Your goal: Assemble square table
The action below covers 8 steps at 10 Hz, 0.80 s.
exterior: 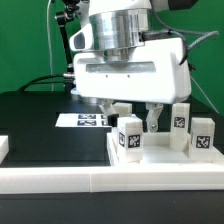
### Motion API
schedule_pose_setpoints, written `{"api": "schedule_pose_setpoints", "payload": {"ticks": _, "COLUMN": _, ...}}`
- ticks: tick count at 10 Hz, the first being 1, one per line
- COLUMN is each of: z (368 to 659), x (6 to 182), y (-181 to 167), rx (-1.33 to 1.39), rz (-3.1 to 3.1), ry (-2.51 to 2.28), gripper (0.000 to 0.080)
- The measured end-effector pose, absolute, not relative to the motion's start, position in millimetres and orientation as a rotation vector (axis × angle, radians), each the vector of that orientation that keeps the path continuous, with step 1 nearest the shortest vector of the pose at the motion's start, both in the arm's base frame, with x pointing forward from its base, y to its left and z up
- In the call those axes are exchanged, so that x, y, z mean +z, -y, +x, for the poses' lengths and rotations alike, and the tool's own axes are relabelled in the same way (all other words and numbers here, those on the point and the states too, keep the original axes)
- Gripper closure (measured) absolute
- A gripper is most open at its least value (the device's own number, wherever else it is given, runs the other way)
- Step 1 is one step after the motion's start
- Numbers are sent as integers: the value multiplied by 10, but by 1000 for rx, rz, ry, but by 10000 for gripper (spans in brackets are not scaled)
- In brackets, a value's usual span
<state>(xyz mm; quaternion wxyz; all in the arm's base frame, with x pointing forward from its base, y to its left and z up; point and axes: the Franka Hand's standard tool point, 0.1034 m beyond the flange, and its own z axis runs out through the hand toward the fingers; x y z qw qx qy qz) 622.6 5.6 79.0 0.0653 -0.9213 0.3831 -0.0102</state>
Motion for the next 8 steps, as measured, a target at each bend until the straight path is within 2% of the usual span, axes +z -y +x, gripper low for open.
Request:
{"api": "schedule_pose_setpoints", "payload": {"ticks": 3, "z": 6225, "x": 788, "y": -51, "rx": -50, "rz": -2883, "ry": -878, "gripper": 151}}
{"api": "schedule_pose_setpoints", "payload": {"ticks": 8, "z": 6223, "x": 790, "y": -41, "rx": -80, "rz": -3091, "ry": -147, "gripper": 151}}
